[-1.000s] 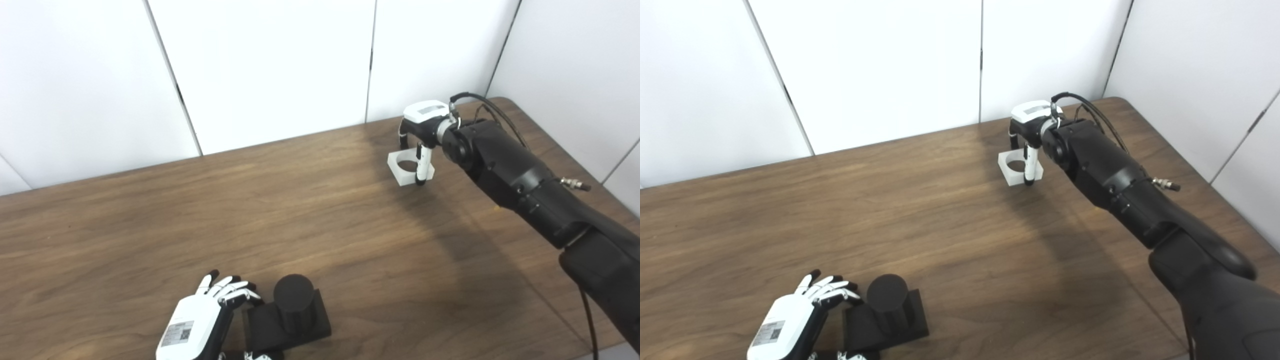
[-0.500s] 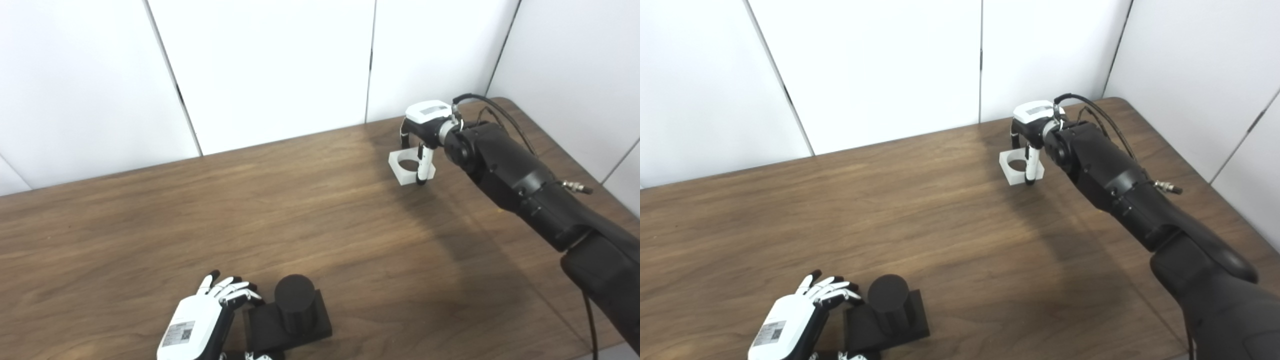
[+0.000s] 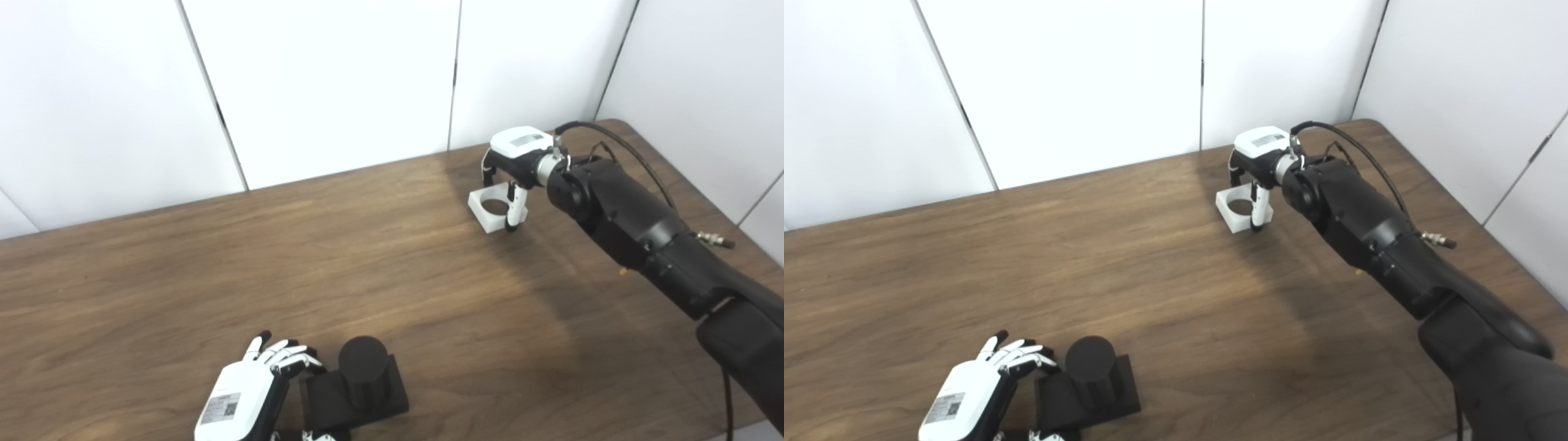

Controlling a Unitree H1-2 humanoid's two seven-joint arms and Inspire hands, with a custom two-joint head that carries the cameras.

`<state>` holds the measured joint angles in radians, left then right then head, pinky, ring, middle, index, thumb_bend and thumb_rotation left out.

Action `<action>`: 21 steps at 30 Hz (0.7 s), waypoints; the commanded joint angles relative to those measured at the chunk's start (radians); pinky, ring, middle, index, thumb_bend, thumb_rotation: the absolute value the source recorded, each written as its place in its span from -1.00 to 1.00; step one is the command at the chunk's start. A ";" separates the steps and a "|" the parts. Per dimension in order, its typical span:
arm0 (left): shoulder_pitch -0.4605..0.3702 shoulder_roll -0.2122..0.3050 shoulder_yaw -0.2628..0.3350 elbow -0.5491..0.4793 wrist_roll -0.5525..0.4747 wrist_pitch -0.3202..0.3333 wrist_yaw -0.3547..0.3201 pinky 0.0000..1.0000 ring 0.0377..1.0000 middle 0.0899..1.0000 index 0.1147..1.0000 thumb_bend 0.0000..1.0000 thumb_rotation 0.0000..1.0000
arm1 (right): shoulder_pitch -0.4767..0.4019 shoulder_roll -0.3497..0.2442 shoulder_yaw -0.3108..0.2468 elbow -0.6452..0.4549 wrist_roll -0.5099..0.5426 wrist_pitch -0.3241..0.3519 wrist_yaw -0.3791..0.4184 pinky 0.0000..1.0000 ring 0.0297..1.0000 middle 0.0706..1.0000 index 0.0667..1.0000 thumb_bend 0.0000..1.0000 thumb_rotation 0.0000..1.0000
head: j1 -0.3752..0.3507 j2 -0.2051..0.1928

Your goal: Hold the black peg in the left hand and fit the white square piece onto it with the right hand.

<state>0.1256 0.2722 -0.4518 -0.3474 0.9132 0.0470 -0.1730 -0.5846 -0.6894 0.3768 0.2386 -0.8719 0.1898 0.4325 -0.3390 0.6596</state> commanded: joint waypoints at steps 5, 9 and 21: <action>-0.003 -0.004 -0.037 0.022 0.046 0.017 -0.072 1.00 0.76 0.56 -0.16 0.02 -0.90 | -0.020 -0.067 -0.040 -0.211 0.009 -0.022 0.078 0.76 0.66 0.51 -0.10 0.05 -0.73 | 0.028 0.014; -0.011 -0.005 -0.044 0.025 0.055 0.025 -0.080 1.00 0.75 0.56 -0.16 0.02 -0.90 | -0.016 -0.083 -0.047 -0.359 0.020 -0.016 0.178 0.80 0.66 0.51 -0.10 0.05 -0.73 | 0.052 0.026; -0.030 -0.034 -0.070 0.043 0.109 0.056 -0.107 1.00 0.79 0.58 -0.15 0.01 -0.89 | -0.049 -0.039 -0.058 -0.761 0.046 0.026 0.500 0.84 0.66 0.48 -0.10 0.05 -0.73 | 0.140 0.082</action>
<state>0.0887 0.2395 -0.4932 -0.3454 0.9784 0.0901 -0.2151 -0.5738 -0.7209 0.3474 -0.4824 -0.8282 0.1973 0.9161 -0.1995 0.7409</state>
